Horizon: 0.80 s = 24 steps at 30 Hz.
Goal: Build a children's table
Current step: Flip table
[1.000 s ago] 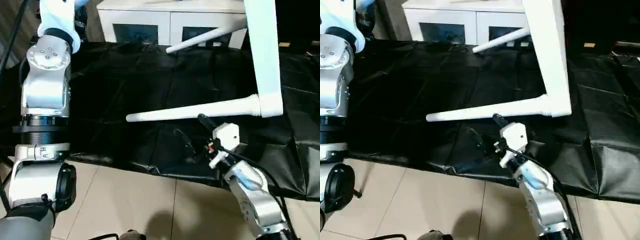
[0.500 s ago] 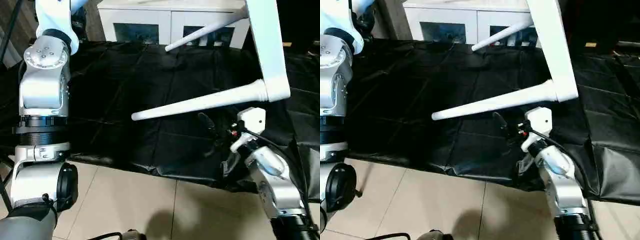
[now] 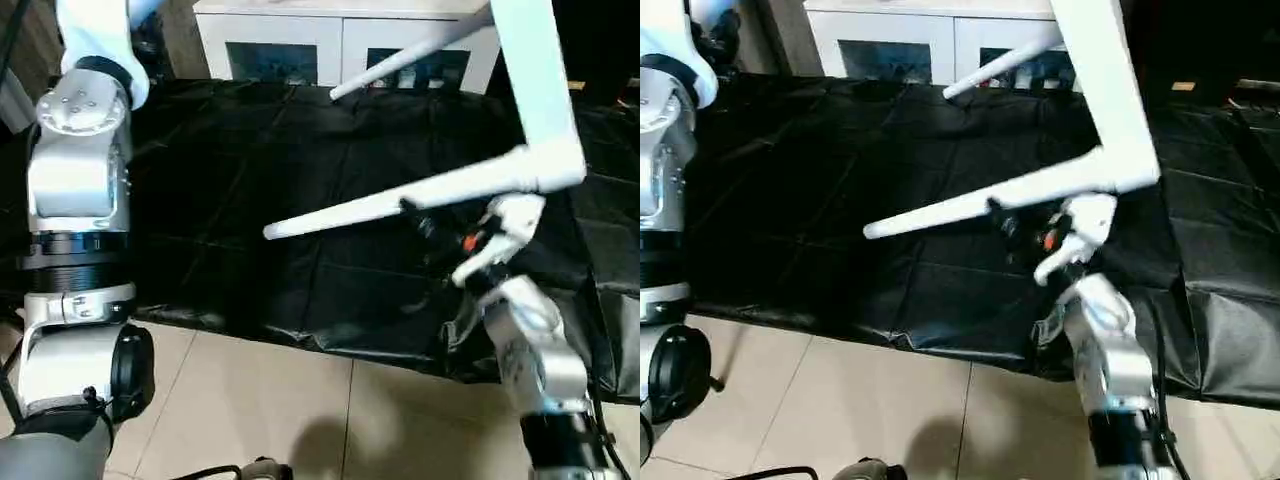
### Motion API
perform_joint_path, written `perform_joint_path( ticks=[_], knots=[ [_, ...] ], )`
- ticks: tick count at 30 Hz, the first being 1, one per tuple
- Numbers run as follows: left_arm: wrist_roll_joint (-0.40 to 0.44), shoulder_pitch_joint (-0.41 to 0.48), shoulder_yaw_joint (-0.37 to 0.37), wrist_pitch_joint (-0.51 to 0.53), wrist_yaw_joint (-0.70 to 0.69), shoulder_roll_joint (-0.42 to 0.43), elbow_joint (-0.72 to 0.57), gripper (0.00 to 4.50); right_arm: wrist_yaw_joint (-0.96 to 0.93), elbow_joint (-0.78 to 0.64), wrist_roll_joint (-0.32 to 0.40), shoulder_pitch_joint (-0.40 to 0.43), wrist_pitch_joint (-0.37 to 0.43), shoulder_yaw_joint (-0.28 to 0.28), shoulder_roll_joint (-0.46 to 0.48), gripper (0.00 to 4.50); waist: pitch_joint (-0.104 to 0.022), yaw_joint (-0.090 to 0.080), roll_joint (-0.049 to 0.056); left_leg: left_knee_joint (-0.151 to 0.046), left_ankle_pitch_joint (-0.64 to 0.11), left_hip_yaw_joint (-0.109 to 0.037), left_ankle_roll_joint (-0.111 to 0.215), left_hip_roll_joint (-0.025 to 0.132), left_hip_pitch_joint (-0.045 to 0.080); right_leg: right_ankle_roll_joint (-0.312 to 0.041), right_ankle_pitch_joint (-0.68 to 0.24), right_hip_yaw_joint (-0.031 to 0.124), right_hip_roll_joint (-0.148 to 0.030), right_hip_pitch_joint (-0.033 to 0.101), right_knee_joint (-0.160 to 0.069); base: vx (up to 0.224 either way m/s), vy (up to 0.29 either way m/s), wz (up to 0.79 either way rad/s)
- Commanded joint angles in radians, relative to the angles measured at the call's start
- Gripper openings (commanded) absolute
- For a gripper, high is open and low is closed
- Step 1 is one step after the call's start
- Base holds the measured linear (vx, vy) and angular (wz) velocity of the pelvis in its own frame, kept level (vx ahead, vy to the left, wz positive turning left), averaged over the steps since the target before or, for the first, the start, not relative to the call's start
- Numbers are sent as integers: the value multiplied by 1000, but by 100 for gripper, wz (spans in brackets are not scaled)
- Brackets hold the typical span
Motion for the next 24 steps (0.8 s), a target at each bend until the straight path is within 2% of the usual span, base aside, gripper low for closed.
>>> perform_joint_path(
  ticks=[1, 6, 8, 10, 12, 14, 15, 17, 18, 20, 24],
  knots=[
    [-80, -7, 32, 30, -10, -29, -5, 224, 7, -22, 24, -41, 14, 2, 12, 359, -84, 2, -15, -58, 5, -25, 123, 50, 42, -283, 160, 21, -46, 41, -43, 0, 0, 0],
    [-83, -3, 37, 36, -4, -33, -9, 224, -11, 21, 24, -87, 25, -10, 27, 323, -82, 2, -17, -59, -9, -24, 118, 50, 42, -282, 131, 21, -48, 41, -46, 0, 0, 0],
    [-86, 3, 43, 42, 1, -33, -16, 224, -43, 58, 24, -133, 29, -31, 32, 309, -82, 1, -23, -59, 1, -23, 114, 50, 42, -283, 123, 21, -47, 42, -45, 0, 0, 0],
    [-87, 5, 44, 44, 3, -33, -18, 224, -56, 72, 23, -154, 34, -41, 32, 293, -82, 1, -21, -58, 7, -22, 116, 49, 42, -282, 126, 20, -46, 41, -44, 0, 0, 0],
    [-87, 7, 45, 45, 6, -35, -20, 224, -65, 86, 24, -182, 35, -55, 29, 277, -83, 1, -26, -56, 15, -21, 120, 49, 41, -280, 131, 21, -47, 42, -43, 0, 0, 0],
    [-87, 9, 48, 46, 7, -37, -22, 223, -69, 94, 21, -205, 39, -64, 24, 270, -85, 2, -26, -55, 27, -21, 124, 48, 42, -280, 139, 21, -46, 42, -41, 0, 0, 0],
    [-86, 13, 53, 47, 9, -36, -25, 223, -73, 95, 22, -229, 43, -76, 15, 270, -84, 1, -30, -54, 35, -20, 129, 47, 41, -282, 143, 20, -45, 42, -41, 0, 0, 0],
    [-86, 15, 55, 48, 11, -36, -25, 222, -75, 96, 27, -241, 46, -84, 10, 258, -85, 4, -26, -52, 42, -20, 130, 47, 41, -282, 143, 20, -46, 41, -39, 0, 0, 0],
    [-88, 21, 61, 47, 15, -36, -29, 221, -80, 98, 26, -264, 52, -96, -9, 257, -86, 2, -32, -51, 54, -20, 134, 48, 42, -282, 155, 20, -44, 41, -38, 0, 0, 0],
    [-90, 26, 66, 47, 19, -37, -32, 221, -82, 98, 29, -280, 58, -105, -23, 254, -87, 5, -31, -49, 65, -20, 138, 47, 42, -283, 162, 19, -46, 42, -35, 0, 0, 0],
    [-106, 75, 82, 23, 12, -53, -56, 208, -72, 74, -5, -335, 63, -110, -91, 235, -88, 9, -36, -45, 86, -18, 138, 49, 44, -288, 179, 19, -42, 40, -32, 0, 0, 0]
  ],
)
